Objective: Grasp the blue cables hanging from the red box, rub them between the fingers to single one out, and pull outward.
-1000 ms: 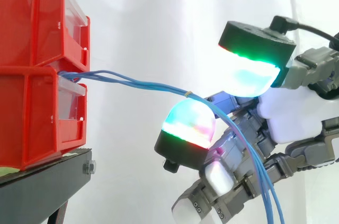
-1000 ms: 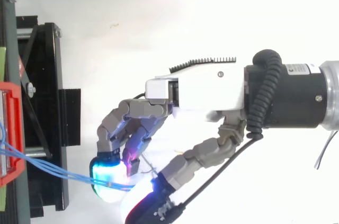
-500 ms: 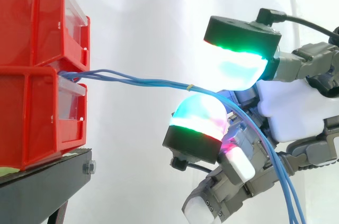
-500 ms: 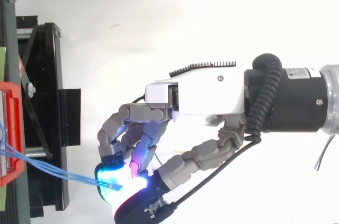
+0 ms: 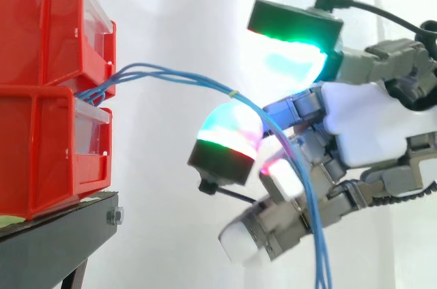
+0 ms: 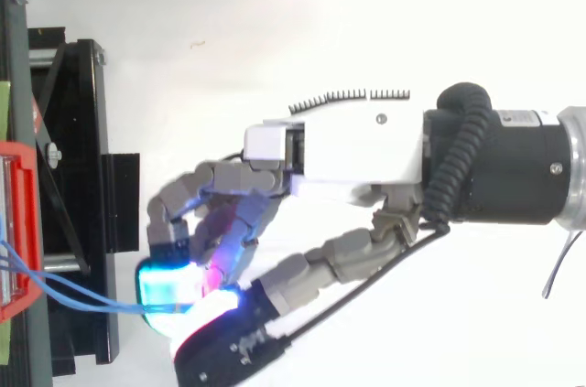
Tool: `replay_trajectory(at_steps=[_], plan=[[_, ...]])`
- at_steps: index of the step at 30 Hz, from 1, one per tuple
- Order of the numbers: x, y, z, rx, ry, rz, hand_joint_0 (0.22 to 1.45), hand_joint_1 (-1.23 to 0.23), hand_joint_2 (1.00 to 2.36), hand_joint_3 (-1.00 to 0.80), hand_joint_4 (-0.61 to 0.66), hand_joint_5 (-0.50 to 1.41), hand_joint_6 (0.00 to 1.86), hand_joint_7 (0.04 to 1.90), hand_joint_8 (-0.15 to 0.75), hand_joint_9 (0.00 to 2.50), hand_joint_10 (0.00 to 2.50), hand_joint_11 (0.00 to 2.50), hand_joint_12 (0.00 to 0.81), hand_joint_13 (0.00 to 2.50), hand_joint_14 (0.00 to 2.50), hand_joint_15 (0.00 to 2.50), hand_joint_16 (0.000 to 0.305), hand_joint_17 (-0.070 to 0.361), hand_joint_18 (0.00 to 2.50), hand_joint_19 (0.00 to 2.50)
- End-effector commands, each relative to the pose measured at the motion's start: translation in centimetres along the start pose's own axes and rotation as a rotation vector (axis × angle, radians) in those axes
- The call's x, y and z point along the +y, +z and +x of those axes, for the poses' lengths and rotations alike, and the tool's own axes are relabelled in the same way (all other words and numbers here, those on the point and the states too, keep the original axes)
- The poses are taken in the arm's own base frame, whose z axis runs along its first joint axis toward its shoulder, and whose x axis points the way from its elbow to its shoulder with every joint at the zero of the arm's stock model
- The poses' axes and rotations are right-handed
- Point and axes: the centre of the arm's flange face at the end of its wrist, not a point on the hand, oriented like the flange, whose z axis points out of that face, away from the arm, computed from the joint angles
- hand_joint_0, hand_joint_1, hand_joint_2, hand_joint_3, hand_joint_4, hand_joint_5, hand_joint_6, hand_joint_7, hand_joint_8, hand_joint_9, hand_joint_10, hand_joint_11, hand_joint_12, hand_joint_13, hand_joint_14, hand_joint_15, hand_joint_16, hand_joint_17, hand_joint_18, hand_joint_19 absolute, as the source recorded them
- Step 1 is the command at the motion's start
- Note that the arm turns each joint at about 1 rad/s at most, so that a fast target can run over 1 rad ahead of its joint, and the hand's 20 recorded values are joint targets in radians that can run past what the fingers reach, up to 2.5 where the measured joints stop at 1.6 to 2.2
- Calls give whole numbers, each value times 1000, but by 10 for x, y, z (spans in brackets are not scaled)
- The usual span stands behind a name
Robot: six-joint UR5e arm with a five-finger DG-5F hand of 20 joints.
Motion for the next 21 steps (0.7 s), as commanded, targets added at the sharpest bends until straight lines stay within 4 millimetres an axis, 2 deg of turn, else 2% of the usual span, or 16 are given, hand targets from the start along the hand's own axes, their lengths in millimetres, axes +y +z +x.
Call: replay_trajectory(at_steps=[1,3,13,21], plan=[[2,1,-6,-79,9,-6,550,-735,1008,-407,146,-67,715,1008,386,1017,14,484,403,641,16,420,46,104,98,606],[2,2,-4,-99,11,-17,560,-765,1009,-394,158,-89,769,920,387,1010,14,512,404,657,16,428,46,104,130,610],[7,10,10,-100,9,-84,589,-812,1015,-290,143,-153,883,768,368,951,17,619,397,681,17,457,45,101,186,583],[3,9,18,-92,4,-76,539,-817,1004,-450,156,-154,879,742,368,915,15,609,392,667,19,465,42,95,227,640]])
